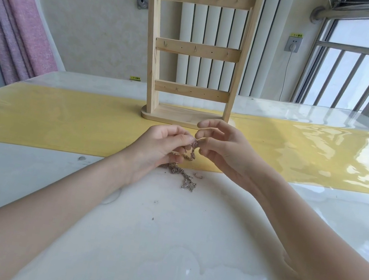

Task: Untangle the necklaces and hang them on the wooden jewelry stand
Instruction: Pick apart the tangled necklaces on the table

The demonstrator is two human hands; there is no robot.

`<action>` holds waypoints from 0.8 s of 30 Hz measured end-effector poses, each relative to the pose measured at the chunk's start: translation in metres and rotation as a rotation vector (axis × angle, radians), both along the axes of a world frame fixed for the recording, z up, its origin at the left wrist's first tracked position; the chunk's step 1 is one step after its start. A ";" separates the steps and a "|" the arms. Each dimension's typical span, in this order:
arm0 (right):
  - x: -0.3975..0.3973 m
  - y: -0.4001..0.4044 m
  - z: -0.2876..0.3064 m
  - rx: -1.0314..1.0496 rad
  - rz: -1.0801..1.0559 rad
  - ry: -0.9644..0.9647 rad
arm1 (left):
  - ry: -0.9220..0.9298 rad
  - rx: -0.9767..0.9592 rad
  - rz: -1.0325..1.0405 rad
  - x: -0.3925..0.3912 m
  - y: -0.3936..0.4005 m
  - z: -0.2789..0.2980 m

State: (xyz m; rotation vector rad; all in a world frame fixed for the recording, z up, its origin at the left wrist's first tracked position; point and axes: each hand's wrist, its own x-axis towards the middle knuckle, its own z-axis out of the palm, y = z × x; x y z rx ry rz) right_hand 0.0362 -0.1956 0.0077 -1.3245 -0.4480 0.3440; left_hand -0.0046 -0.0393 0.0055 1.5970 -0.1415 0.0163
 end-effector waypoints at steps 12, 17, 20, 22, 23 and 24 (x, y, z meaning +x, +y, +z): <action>0.000 -0.003 0.004 0.135 0.126 0.166 | 0.023 -0.063 -0.016 0.001 0.000 0.001; 0.000 -0.004 0.005 0.057 0.141 0.093 | 0.067 -0.152 -0.007 0.000 0.000 0.004; -0.002 -0.003 0.006 -0.173 0.081 -0.079 | 0.063 -0.074 0.035 -0.001 -0.001 0.001; -0.003 -0.001 0.006 -0.285 0.020 -0.166 | 0.034 -0.009 0.078 0.000 -0.002 -0.001; -0.004 0.000 0.006 -0.301 -0.008 -0.178 | 0.015 0.020 0.096 0.000 -0.002 -0.002; -0.004 0.000 0.006 -0.299 -0.027 -0.172 | -0.007 0.046 0.111 0.000 -0.002 -0.001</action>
